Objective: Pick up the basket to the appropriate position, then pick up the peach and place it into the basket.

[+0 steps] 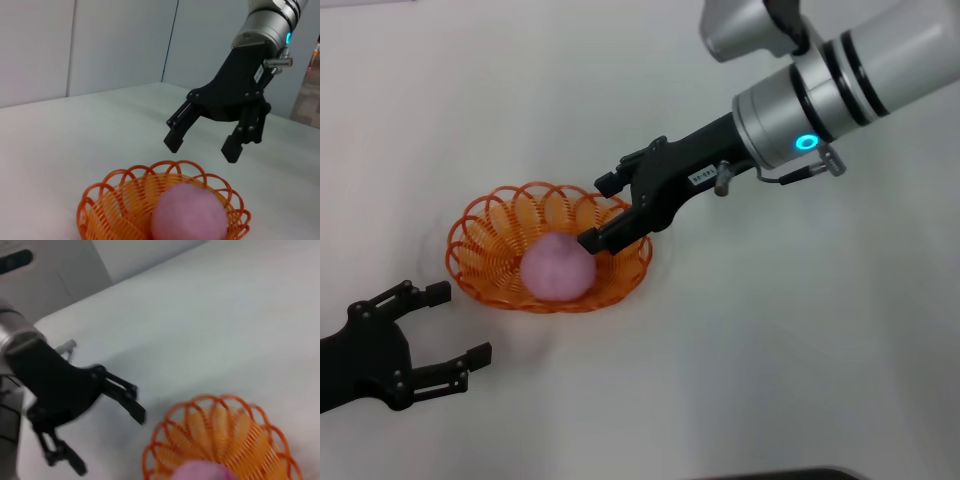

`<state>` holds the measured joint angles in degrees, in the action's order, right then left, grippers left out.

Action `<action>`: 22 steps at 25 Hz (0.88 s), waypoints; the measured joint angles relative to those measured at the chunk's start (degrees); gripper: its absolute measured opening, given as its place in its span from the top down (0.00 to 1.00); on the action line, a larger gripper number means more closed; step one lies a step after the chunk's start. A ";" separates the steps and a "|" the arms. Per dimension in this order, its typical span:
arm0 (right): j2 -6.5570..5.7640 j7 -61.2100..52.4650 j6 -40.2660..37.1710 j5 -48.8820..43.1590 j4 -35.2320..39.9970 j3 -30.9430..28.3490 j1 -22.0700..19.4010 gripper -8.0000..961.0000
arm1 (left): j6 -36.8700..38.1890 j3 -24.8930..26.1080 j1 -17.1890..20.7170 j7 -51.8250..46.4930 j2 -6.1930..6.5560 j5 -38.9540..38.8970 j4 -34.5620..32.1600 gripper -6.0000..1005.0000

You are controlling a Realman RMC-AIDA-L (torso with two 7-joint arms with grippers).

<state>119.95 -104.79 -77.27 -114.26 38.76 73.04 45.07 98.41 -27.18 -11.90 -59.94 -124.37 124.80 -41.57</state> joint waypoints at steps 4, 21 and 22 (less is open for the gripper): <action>-0.49 7.96 -3.96 4.75 2.43 -2.45 -4.48 0.05 | 0.49 0.25 0.18 0.00 0.01 0.00 0.00 0.07; -1.08 32.17 -14.17 5.07 5.63 -17.73 -22.45 0.06 | 2.25 1.20 0.04 0.00 0.18 0.00 0.24 0.07; -1.14 32.49 -14.18 4.98 5.55 -17.93 -23.16 0.06 | 2.25 1.14 0.04 0.00 0.16 0.00 0.29 0.07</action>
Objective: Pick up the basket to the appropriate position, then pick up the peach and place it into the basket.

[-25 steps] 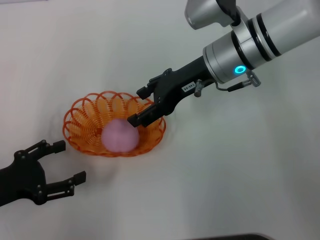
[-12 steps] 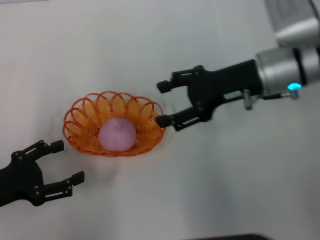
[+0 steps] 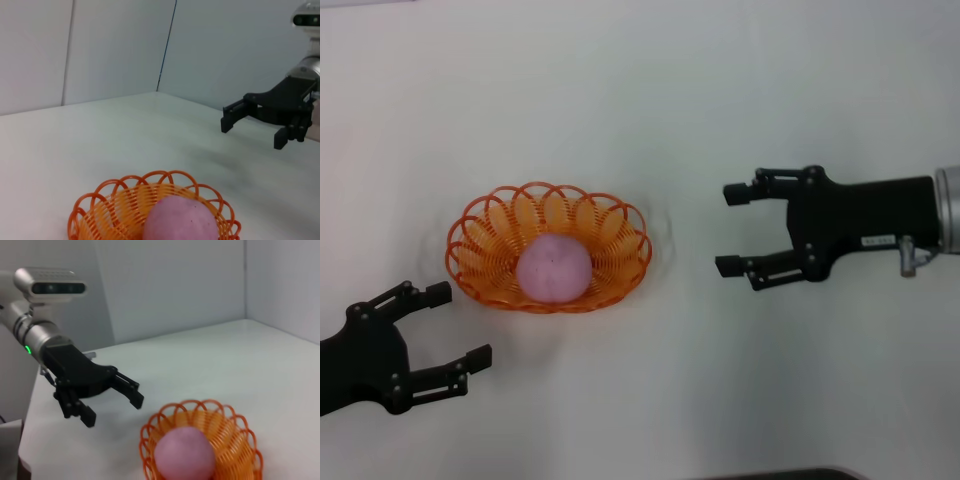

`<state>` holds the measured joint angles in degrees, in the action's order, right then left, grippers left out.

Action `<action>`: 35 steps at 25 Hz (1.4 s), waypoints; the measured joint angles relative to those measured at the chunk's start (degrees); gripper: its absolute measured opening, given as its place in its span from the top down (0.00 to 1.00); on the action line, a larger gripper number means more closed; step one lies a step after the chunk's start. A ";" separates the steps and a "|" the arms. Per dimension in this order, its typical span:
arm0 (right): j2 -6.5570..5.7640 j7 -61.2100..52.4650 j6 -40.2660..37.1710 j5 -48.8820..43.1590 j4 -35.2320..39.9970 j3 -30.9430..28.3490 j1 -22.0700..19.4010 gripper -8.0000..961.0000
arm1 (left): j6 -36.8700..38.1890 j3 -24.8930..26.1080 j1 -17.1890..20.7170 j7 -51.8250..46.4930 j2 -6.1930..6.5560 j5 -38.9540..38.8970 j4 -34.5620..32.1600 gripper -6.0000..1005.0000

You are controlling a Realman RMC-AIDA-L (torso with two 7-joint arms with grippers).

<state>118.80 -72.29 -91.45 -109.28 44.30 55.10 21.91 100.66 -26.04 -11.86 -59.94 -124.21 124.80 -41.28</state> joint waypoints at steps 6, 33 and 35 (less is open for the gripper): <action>-0.12 3.64 0.03 -0.19 -0.25 -0.26 -3.20 0.06 | 0.08 -0.32 -0.02 0.00 -0.07 0.00 0.58 0.07; 0.47 6.99 2.64 -5.95 -1.15 -4.51 -1.39 0.06 | -1.42 0.06 0.01 0.78 0.03 1.32 2.79 0.07; 0.47 6.99 2.71 -5.95 -1.15 -4.59 -1.15 0.06 | -1.43 -0.03 0.03 0.79 0.03 1.32 2.79 0.07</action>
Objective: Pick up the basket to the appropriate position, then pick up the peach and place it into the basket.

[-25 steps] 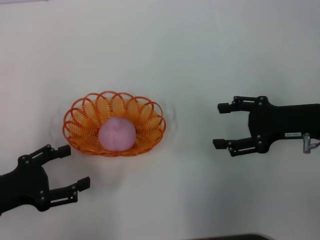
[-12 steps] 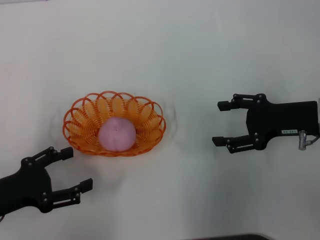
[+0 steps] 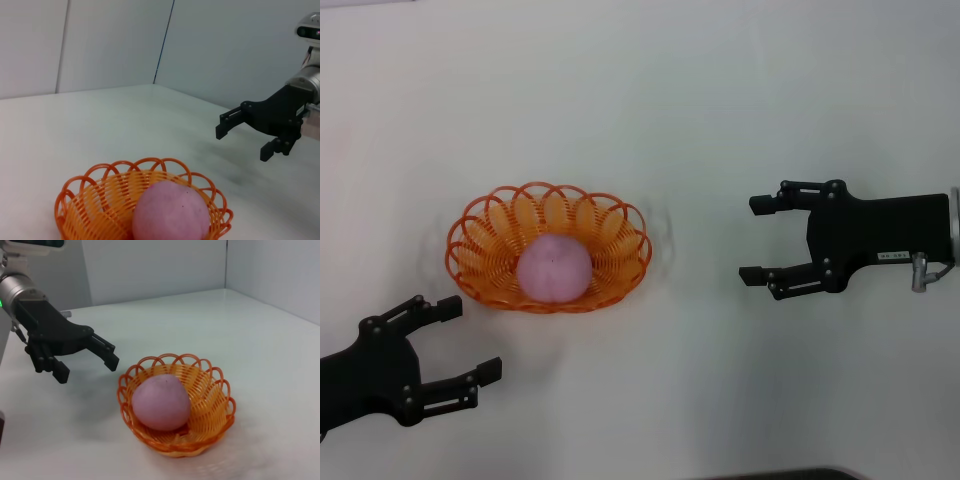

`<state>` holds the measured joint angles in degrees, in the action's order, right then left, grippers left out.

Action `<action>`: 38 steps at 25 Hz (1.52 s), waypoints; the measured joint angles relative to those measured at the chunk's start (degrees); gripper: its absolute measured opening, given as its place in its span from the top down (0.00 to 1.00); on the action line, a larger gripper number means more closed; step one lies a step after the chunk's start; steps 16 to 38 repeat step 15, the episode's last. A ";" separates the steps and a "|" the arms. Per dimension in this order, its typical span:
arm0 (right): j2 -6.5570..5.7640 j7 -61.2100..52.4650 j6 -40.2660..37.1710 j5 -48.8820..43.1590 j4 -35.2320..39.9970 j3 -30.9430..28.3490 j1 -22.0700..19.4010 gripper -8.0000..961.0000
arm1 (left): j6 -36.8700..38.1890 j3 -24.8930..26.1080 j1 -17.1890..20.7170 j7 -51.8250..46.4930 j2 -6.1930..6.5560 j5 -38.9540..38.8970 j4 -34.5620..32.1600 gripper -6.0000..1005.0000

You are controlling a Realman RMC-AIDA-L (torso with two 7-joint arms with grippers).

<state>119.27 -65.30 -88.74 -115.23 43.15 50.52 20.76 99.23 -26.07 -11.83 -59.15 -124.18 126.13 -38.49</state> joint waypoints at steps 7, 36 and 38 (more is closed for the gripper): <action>0.00 0.00 0.43 0.00 0.00 0.08 0.38 0.06 | -0.01 0.13 0.03 0.01 0.00 -0.01 0.00 0.07; 0.09 0.00 0.43 0.00 -0.04 0.08 0.42 0.06 | -0.44 0.59 -0.12 0.02 -0.01 -0.39 0.00 0.07; 0.09 0.00 0.43 0.00 -0.04 0.08 0.42 0.06 | -0.44 0.59 -0.12 0.02 -0.01 -0.39 0.00 0.07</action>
